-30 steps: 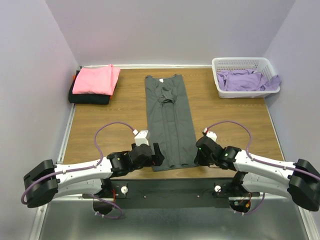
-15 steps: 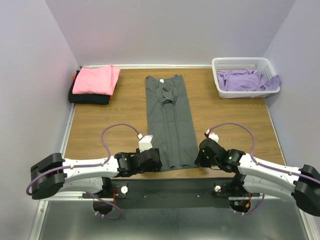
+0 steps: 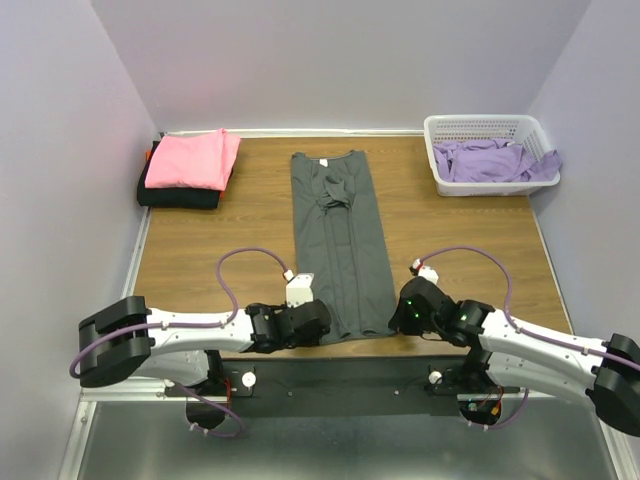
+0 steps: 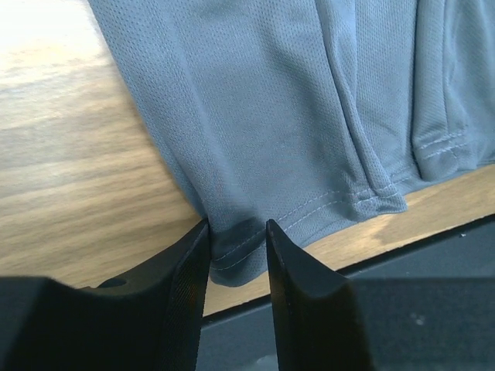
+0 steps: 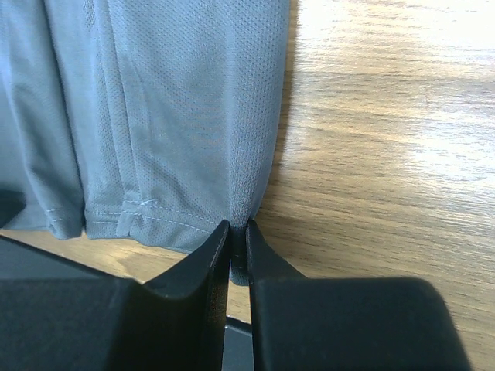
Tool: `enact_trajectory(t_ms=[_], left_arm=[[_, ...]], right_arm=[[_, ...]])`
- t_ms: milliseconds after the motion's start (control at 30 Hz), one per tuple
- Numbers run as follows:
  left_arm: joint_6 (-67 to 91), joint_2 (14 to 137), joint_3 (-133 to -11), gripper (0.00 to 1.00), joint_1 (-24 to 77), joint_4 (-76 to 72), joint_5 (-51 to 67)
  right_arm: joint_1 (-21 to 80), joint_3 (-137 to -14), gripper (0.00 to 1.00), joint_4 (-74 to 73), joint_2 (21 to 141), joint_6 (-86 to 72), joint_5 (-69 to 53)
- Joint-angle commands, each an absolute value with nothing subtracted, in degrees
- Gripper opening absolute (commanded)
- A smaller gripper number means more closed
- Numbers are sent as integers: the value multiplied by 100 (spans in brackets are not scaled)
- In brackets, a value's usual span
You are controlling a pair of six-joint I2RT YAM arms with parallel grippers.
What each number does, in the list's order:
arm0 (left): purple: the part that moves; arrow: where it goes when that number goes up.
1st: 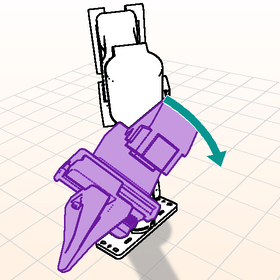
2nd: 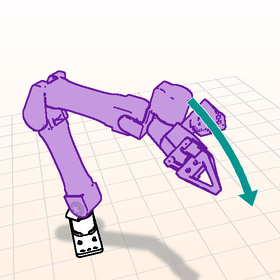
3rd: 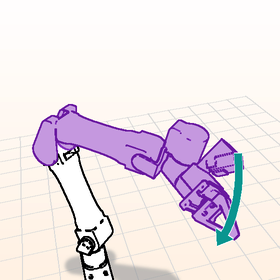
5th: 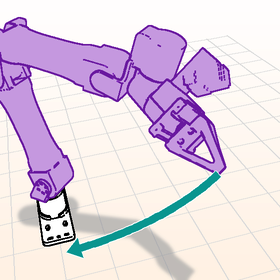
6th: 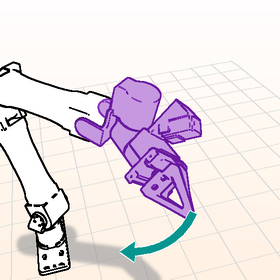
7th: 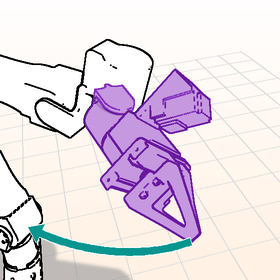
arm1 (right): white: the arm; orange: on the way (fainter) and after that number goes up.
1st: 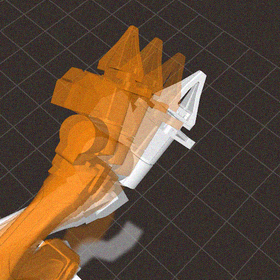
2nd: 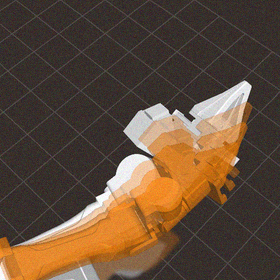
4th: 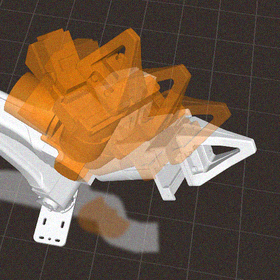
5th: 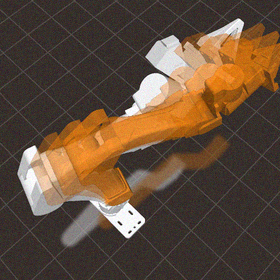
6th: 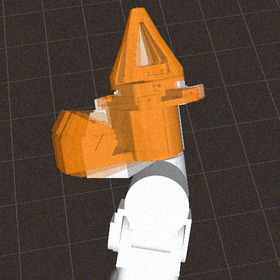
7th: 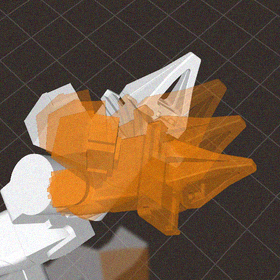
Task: Fold and stack the t-shirts
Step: Fold the tshirt
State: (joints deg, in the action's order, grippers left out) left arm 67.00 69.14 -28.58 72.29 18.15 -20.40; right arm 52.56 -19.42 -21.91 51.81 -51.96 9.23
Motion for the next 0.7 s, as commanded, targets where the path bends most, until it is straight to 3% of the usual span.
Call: enact_trajectory(t_ms=[0,200,233,333,400,467,567,667], left_arm=[[6969,6996,-2900,41,7365,2188,-2065],[6996,7066,-2988,33,7409,2329,-2066],[6996,7101,-3014,24,7427,2338,-2022],[7022,7242,-3067,15,7471,2373,-2013],[7022,7321,-3076,1,7497,2373,-2004],[7040,7374,-3076,0,7515,2356,-2004],[7040,7409,-3076,0,7523,2320,-2109],[7075,7339,-3111,0,7523,2215,-2355]], right_arm=[[5300,-1828,20,-2101,5036,-5124,817],[5300,-1793,20,-2101,4878,-5124,826],[5291,-1784,20,-2109,4843,-5124,809],[5300,-1767,20,-2101,4737,-5124,817],[5291,-1758,20,-2101,4711,-5124,817],[5300,-1775,18,-2101,4728,-5115,809],[5291,-1810,5,-2092,4764,-5080,809],[5291,-1881,2,-2083,4746,-5063,905]])
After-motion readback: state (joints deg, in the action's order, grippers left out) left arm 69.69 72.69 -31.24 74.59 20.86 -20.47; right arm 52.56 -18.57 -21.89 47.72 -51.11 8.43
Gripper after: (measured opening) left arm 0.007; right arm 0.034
